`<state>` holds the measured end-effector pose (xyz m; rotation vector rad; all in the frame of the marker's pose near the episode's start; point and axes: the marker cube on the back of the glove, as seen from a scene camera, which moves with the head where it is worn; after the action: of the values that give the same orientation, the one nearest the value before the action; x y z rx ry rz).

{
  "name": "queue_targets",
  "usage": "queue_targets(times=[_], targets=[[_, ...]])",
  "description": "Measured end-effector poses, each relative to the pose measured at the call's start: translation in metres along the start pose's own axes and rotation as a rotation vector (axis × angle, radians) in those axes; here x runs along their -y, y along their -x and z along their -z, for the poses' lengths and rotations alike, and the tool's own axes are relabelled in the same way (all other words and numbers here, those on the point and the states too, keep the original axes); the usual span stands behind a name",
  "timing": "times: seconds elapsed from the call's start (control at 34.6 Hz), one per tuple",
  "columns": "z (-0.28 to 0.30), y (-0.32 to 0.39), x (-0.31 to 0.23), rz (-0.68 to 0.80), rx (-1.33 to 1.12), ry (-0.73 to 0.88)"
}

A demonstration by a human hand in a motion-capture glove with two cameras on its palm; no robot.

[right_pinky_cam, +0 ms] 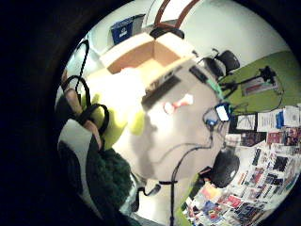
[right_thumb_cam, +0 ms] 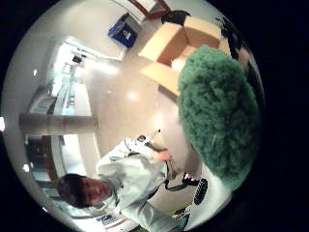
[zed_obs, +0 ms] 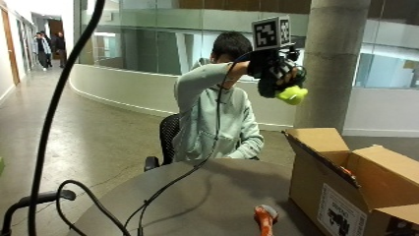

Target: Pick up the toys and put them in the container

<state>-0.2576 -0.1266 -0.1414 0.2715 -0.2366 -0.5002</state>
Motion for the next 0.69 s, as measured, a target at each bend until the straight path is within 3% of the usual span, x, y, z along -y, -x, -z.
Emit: queue_targets(times=[0.2, 0.32, 0.52, 0.69], targets=[[0.003, 0.02, 0.078, -0.048, 0.003, -0.188], [-0.017, 0.017, 0.101, -0.1, -0.008, -0.169], [-0.022, -0.003, 0.094, -0.089, 0.046, -0.087], [-0.004, -0.046, 0.051, -0.073, 0.022, -0.075]])
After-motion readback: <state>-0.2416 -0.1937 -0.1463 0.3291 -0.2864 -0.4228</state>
